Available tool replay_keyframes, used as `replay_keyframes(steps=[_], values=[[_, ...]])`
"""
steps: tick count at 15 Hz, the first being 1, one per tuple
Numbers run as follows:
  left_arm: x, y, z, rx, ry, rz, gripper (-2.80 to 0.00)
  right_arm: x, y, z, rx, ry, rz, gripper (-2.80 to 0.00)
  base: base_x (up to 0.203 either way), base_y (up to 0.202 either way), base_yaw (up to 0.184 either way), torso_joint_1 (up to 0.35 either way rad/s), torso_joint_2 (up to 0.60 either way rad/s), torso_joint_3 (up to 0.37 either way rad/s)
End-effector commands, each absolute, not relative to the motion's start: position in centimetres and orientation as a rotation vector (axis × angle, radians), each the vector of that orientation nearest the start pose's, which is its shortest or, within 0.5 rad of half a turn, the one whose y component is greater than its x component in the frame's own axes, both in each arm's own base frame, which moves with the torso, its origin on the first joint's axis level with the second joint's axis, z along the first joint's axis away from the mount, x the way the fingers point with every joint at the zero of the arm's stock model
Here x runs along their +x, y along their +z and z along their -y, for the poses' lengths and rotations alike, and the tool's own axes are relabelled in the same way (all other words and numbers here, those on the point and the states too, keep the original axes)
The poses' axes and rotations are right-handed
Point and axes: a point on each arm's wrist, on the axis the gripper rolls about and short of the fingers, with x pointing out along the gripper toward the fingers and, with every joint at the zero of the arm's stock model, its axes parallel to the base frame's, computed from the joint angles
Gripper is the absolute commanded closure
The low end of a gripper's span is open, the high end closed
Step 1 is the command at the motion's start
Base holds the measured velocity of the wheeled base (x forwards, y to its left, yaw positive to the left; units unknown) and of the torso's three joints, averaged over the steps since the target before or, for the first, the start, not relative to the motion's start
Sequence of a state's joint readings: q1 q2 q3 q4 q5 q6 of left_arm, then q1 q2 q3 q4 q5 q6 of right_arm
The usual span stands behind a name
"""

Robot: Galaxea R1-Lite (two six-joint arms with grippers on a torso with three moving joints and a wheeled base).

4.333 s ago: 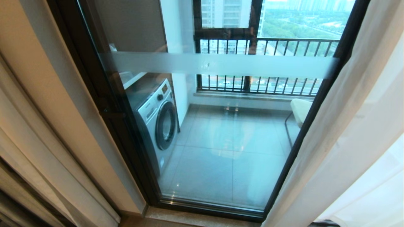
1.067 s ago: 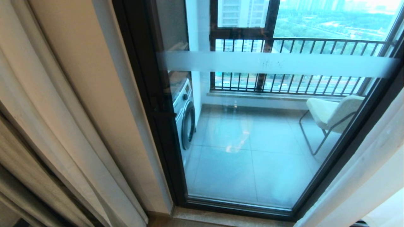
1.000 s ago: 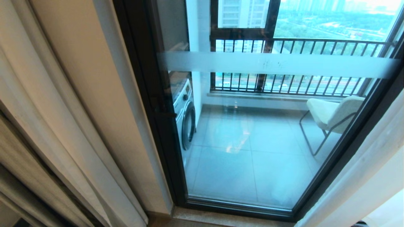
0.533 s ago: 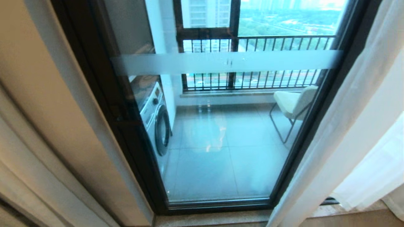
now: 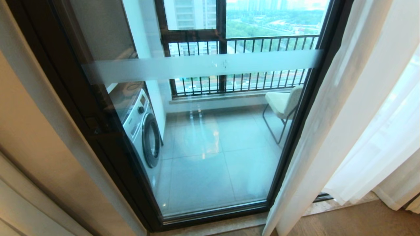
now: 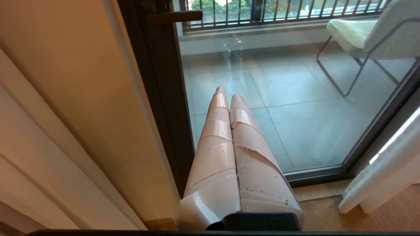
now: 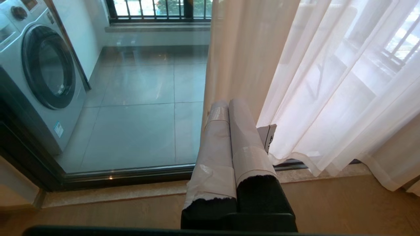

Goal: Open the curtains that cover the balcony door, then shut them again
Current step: Close the inner curtains on both sides

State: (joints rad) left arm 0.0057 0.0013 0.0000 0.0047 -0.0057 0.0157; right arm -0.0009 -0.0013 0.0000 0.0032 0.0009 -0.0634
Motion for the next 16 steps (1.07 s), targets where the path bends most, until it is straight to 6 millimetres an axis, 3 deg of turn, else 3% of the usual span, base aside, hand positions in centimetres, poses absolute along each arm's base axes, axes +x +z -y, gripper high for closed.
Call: replay_keyframes(steps=[1, 4, 10, 16], values=[[-2.27, 7.5, 0.03, 0.015, 0.0, -0.006, 0.0, -2.28, 7.52, -0.01, -0.064, 0.0, -0.003, 0.0, 0.0, 0.0, 0.0, 0.0, 0.0, 0.0], [-2.27, 7.5, 0.03, 0.017, 0.0, -0.006, 0.0, -2.28, 7.52, -0.01, -0.064, 0.0, -0.003, 0.0, 0.0, 0.0, 0.0, 0.0, 0.0, 0.0], [-2.27, 7.49, 0.03, 0.017, -0.001, -0.007, 0.0, -2.28, 7.52, -0.01, -0.064, 0.0, -0.003, 0.0, 0.157, 0.0, -0.002, 0.008, 0.0, 0.002], [-2.27, 7.49, 0.03, 0.017, 0.0, -0.008, 0.0, -2.28, 7.53, -0.01, -0.061, 0.0, -0.002, 0.0, 0.0, 0.0, 0.0, 0.0, 0.0, 0.0]])
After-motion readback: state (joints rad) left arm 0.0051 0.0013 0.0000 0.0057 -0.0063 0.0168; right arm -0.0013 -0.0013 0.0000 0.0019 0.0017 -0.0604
